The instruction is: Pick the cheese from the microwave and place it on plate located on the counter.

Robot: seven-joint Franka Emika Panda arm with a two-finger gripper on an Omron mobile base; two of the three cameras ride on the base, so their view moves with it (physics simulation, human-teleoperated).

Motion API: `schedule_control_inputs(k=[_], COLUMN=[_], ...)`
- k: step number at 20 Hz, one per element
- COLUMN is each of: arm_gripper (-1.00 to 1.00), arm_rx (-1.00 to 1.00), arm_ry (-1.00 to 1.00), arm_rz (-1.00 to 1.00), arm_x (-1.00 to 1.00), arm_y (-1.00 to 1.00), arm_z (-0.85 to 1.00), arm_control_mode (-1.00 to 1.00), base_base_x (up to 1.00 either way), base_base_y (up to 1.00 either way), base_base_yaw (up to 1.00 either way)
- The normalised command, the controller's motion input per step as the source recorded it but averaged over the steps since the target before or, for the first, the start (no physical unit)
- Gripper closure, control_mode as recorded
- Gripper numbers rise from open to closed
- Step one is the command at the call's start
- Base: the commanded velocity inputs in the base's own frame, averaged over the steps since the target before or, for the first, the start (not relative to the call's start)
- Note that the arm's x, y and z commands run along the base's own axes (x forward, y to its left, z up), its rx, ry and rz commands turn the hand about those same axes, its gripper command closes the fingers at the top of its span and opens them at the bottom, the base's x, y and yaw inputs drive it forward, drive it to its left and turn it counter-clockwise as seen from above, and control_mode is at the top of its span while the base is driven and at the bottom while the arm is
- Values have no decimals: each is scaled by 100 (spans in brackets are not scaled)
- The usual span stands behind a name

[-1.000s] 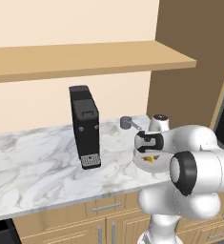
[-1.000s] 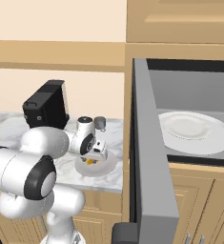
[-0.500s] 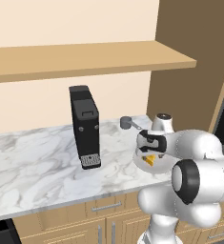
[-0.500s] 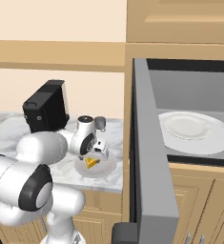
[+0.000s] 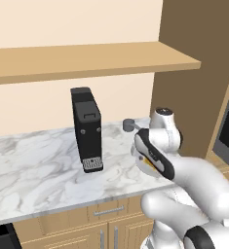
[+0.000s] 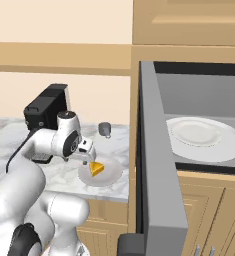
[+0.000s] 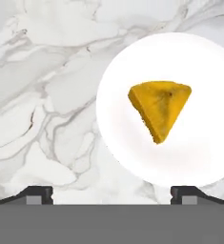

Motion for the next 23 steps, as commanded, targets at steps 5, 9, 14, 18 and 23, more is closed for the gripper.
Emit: schedule_control_inputs(k=[5, 9, 14, 18, 23], arm_gripper=[-100, -100, -100, -100, -100], arm_rx=[0, 1, 0, 0, 0], arm_ry=[-6, -5, -3, 0, 1], arm_rz=[1, 0, 0, 0, 0], arm_x=[-57, -48, -54, -34, -24], arm_y=[17, 0, -15, -20, -8], arm_z=[100, 100, 100, 100, 83], arm_control_mode=[-100, -100, -100, -100, -100], base_base_x=[0, 0, 0, 0, 0], base_base_y=[0, 0, 0, 0, 0], base_base_yaw=[0, 0, 0, 0, 0])
